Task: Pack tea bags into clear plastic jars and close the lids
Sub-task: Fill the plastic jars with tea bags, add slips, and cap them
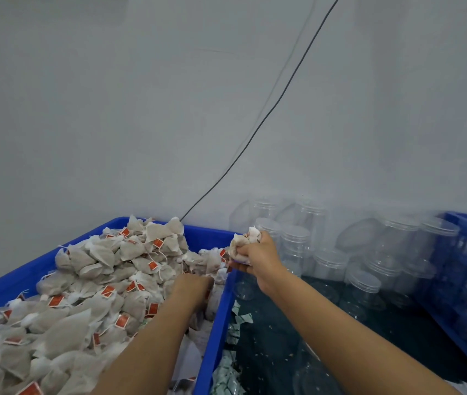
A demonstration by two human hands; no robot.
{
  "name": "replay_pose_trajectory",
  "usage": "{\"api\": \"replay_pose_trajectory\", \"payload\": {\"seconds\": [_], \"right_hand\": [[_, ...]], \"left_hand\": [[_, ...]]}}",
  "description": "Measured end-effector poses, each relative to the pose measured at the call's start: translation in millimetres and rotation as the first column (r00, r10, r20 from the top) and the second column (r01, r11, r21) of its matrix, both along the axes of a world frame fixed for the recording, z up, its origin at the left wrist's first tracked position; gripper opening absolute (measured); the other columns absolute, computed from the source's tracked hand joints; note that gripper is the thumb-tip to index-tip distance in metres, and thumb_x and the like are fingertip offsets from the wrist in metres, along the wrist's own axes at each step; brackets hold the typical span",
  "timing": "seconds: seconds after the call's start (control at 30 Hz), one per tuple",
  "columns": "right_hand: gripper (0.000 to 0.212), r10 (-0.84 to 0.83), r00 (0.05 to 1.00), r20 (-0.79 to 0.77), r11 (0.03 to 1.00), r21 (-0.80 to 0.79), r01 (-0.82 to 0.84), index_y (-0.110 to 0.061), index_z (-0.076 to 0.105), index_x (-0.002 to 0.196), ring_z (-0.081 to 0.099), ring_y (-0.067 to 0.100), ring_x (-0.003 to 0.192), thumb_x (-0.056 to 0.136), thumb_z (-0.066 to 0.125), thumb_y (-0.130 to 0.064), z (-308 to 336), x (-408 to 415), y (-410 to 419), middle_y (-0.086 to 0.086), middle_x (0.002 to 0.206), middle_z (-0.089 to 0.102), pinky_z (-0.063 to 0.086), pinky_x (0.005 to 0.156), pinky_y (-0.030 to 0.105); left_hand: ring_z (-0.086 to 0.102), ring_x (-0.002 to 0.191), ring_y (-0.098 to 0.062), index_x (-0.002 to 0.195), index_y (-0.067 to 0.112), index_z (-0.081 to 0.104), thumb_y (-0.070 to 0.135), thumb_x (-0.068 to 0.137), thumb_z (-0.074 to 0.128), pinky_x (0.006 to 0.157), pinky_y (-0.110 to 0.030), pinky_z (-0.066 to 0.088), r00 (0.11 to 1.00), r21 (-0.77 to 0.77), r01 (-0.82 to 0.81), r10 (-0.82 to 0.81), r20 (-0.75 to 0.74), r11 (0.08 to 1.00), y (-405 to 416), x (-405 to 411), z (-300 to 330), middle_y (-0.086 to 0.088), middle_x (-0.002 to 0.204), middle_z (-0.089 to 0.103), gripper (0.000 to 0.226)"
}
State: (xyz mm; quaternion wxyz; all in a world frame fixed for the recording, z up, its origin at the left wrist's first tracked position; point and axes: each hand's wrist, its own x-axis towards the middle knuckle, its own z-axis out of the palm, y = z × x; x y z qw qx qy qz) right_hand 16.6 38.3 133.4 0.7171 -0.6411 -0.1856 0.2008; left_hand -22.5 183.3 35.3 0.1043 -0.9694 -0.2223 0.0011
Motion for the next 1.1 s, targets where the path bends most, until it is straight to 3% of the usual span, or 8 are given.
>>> {"api": "replay_pose_trajectory", "payload": {"seconds": [0.13, 0.27, 0.37, 0.53, 0.8, 0.9, 1.0, 1.1], "right_hand": [[0.038, 0.065, 0.998, -0.001, 0.997, -0.030, -0.065, -0.009, 0.045, 0.120, 0.065, 0.027, 0.099, 0.089, 0.047, 0.013, 13.1, 2.5, -16.7, 0.019, 0.116, 0.058, 0.058, 0.063, 0.030], [0.040, 0.101, 0.995, 0.010, 0.993, -0.056, -0.101, -0.009, 0.047, 0.118, 0.061, 0.018, 0.076, 0.087, 0.048, 0.016, 26.5, 4.9, -38.4, 0.015, 0.104, 0.058, 0.057, 0.063, 0.031], [0.034, 0.160, 0.987, -0.027, 0.985, -0.056, -0.161, -0.005, 0.049, 0.115, 0.063, 0.023, 0.077, 0.088, 0.047, 0.016, 35.6, 7.9, -61.4, 0.017, 0.101, 0.059, 0.060, 0.064, 0.035], [0.019, 0.295, 0.940, -0.172, 0.953, 0.122, -0.277, 0.006, 0.052, 0.108, 0.066, 0.038, 0.091, 0.090, 0.045, 0.010, 47.4, 22.4, -119.2, 0.030, 0.108, 0.062, 0.059, 0.058, 0.028], [0.019, 0.245, 0.916, -0.316, 0.947, 0.282, -0.156, 0.006, 0.052, 0.103, 0.068, 0.035, 0.081, 0.089, 0.040, 0.008, 30.9, 34.6, -212.9, 0.029, 0.090, 0.067, 0.059, 0.055, 0.029], [0.019, 0.196, 0.912, -0.361, 0.960, 0.261, -0.103, 0.007, 0.053, 0.103, 0.068, 0.034, 0.077, 0.088, 0.041, 0.010, 14.9, 36.7, -235.2, 0.029, 0.090, 0.068, 0.058, 0.053, 0.030], [0.020, 0.161, 0.918, -0.363, 0.966, 0.250, -0.070, 0.008, 0.054, 0.102, 0.069, 0.033, 0.072, 0.088, 0.040, 0.010, 1.7, 39.9, -251.2, 0.028, 0.089, 0.067, 0.059, 0.054, 0.030], [0.021, 0.118, 0.925, -0.361, 0.961, 0.275, -0.016, 0.006, 0.054, 0.102, 0.068, 0.032, 0.074, 0.090, 0.038, 0.009, -9.2, 44.3, -261.8, 0.028, 0.097, 0.062, 0.059, 0.056, 0.029]], "left_hand": [[0.060, 0.111, -0.025, 0.128, 0.015, 0.046, 0.029, 0.095, 0.052, 0.087, -0.033, 0.046, 0.999, 0.101, -0.026, 0.024, 0.023, 0.994, -1.3, -0.8, -2.7, -0.006, 0.121, 0.063, 0.037], [0.062, 0.107, -0.023, 0.124, 0.018, 0.051, 0.035, 0.098, 0.043, 0.085, -0.032, 0.046, 1.000, 0.109, -0.027, 0.027, 0.003, 0.994, -4.1, -5.3, -3.4, -0.004, 0.116, 0.065, 0.031], [0.062, 0.099, -0.018, 0.123, 0.019, 0.049, 0.032, 0.098, 0.044, 0.080, -0.029, 0.046, 0.960, -0.050, -0.114, 0.123, 0.252, 0.992, -0.6, -16.0, 1.5, 0.000, 0.107, 0.065, 0.029], [0.054, 0.068, -0.016, 0.116, 0.015, 0.054, 0.032, 0.102, 0.037, 0.059, -0.027, 0.040, 0.733, -0.121, -0.087, 0.146, 0.665, 0.989, 5.0, -39.2, 44.9, 0.002, 0.077, 0.057, 0.027], [0.059, 0.059, -0.023, 0.104, 0.015, 0.068, 0.036, 0.098, 0.052, 0.051, -0.027, 0.036, 0.595, 0.108, -0.006, -0.083, 0.800, 0.994, -14.9, -60.6, 114.6, -0.007, 0.069, 0.067, 0.028], [0.060, 0.059, -0.026, 0.099, 0.013, 0.068, 0.038, 0.097, 0.051, 0.051, -0.029, 0.039, 0.605, 0.149, -0.014, -0.110, 0.789, 0.989, -24.4, -64.6, 118.8, -0.008, 0.068, 0.067, 0.030], [0.054, 0.058, -0.018, 0.102, 0.014, 0.060, 0.044, 0.100, 0.040, 0.051, -0.028, 0.038, 0.759, 0.244, -0.104, -0.082, 0.646, 0.964, -30.9, -69.7, 120.9, -0.001, 0.070, 0.064, 0.036], [0.053, 0.063, -0.015, 0.097, 0.018, 0.058, 0.047, 0.101, 0.032, 0.054, -0.026, 0.038, 0.814, 0.160, -0.152, 0.032, 0.579, 0.975, -36.9, -73.7, 127.7, 0.003, 0.074, 0.062, 0.039]]}}
